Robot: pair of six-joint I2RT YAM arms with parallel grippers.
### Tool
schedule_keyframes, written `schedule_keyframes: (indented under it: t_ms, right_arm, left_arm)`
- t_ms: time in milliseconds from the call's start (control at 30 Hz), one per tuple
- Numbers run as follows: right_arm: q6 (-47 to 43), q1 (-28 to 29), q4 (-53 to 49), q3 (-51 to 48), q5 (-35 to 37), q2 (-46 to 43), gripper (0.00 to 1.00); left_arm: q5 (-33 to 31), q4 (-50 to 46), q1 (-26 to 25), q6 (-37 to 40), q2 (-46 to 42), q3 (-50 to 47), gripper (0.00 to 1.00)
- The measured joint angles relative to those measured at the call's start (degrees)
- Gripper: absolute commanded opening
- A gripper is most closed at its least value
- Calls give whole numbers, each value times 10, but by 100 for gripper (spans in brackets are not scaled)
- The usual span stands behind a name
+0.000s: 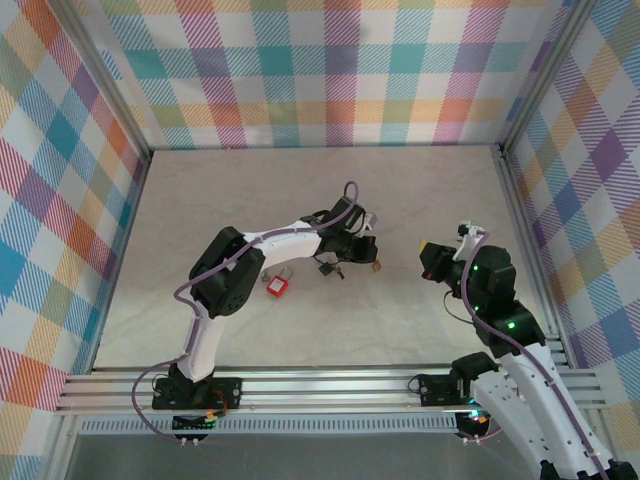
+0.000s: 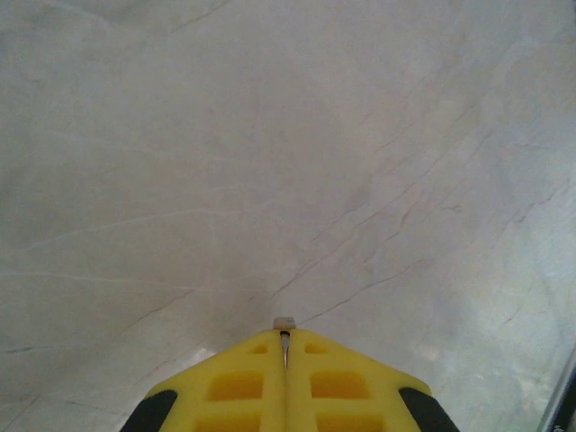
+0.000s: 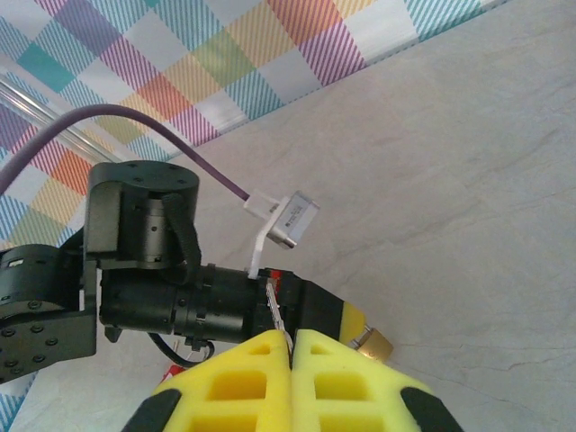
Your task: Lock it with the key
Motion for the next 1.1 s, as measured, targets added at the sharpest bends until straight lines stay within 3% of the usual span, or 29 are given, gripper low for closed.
schedule_keyframes:
  t_ms: [233, 433, 767, 967, 1100]
  right_arm:
    - [0, -3, 0, -1, -5, 0, 0]
    - [0, -3, 0, -5, -11, 0, 0]
    - [3, -7, 1, -10, -14, 0, 0]
    - [14, -7, 9, -21, -17, 0, 0]
    - [24, -7, 13, -35, -17, 3, 0]
  left_arm:
    - [-1, -35, -1, 16, 23, 37, 0]
    - [-1, -53, -1, 30, 33, 56, 13]
    - [-13, -97, -1, 59, 65, 86, 24]
    - [-24, -126, -2, 80, 72, 123, 42]
    - [-33, -142, 4, 94, 73, 162, 59]
